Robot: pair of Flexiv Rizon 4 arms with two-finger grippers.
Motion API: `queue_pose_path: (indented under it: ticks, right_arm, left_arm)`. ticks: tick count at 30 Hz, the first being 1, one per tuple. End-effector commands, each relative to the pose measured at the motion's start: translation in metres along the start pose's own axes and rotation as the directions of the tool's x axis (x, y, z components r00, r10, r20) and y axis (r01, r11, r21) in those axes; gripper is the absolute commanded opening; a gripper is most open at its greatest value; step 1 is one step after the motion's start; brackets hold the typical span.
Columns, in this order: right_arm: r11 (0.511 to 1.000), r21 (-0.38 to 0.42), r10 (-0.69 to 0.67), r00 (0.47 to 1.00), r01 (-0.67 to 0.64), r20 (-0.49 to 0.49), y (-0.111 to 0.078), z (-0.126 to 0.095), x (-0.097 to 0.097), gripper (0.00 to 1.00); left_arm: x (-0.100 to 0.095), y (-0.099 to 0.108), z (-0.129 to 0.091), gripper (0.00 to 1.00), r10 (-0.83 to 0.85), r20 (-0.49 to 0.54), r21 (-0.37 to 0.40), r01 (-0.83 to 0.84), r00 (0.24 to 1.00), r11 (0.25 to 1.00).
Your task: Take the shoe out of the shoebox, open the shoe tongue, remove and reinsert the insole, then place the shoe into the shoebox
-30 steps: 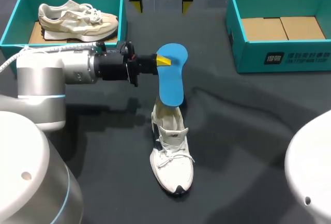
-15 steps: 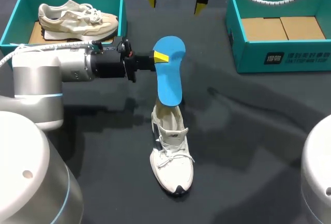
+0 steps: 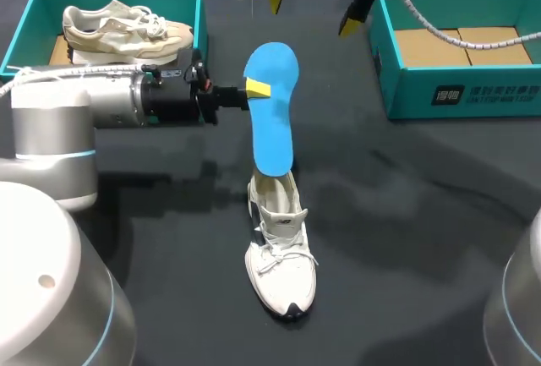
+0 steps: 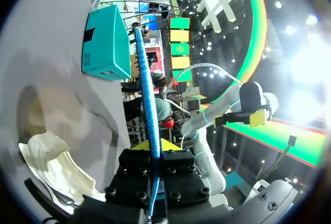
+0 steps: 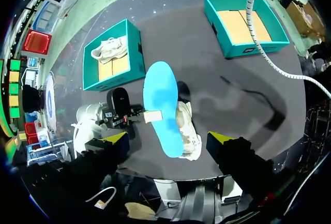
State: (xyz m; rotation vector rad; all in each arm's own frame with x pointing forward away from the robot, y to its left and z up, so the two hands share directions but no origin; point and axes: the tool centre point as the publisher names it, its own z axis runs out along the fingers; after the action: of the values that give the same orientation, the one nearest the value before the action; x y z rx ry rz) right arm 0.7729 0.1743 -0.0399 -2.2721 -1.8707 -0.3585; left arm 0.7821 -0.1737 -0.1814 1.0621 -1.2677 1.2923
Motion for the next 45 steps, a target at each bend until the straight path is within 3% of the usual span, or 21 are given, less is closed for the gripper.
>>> queue_pose_path:
  ticks: [1, 12, 25, 38, 45]
  right_arm:
    - [1.000, 0.013, -0.009, 0.917, 0.015, -0.398, 0.004, 0.005, -0.011, 1.00]
    - [1.000, 0.014, 0.001, 0.848, 0.008, -0.530, 0.002, 0.006, -0.021, 1.00]
    - [1.000, 0.011, 0.012, 0.668, -0.006, -0.744, -0.002, 0.023, -0.045, 1.00]
    - [1.000, 0.013, 0.018, 0.575, -0.013, -0.818, 0.000, 0.030, -0.057, 1.00]
    - [1.000, 0.007, 0.015, 0.518, -0.017, -0.855, 0.002, 0.033, -0.063, 1.00]
  left_arm:
    - [0.005, 0.003, -0.004, 0.00, 0.054, -0.001, 0.004, -0.054, 0.999, 0.999]
    - [0.011, -0.001, -0.010, 0.00, 0.141, 0.006, 0.013, -0.141, 0.990, 0.990]
    - [0.022, -0.006, -0.017, 0.00, 0.271, -0.035, 0.046, -0.269, 0.962, 0.962]
    - [0.042, -0.017, -0.020, 0.00, 0.521, -0.043, 0.055, -0.519, 0.853, 0.853]
    - [0.054, -0.022, -0.022, 0.00, 0.679, -0.033, 0.067, -0.676, 0.734, 0.734]
